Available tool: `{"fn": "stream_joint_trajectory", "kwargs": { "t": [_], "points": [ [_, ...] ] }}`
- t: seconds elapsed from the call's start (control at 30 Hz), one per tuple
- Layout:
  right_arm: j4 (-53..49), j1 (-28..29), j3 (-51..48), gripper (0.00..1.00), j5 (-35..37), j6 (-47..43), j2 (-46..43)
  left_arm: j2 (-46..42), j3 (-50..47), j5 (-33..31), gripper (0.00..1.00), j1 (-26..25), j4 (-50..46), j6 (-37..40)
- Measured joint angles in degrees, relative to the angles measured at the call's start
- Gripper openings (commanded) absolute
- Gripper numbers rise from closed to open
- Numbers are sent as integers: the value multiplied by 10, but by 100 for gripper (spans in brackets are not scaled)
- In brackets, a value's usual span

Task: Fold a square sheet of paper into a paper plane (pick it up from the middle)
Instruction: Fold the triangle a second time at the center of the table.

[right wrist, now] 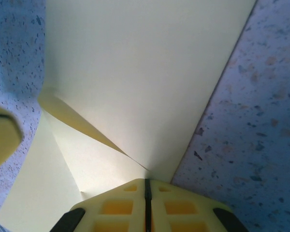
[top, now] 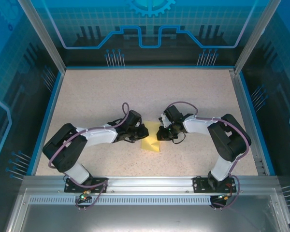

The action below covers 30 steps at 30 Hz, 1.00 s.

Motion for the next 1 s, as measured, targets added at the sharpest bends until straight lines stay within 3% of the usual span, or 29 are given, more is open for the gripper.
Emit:
{"fn": "stream_joint_trajectory", "kwargs": {
  "t": [0.4, 0.77, 1.0],
  "points": [
    [-1, 0, 0, 9, 0, 0, 0, 50, 2, 45, 10, -16, 20, -7],
    [-13, 2, 8, 9, 1, 0, -1, 66, 2, 45, 8, -16, 18, -11],
    [-52, 20, 26, 10, 18, -2, -58, 67, 3, 45, 7, -16, 18, -22]
  ]
}}
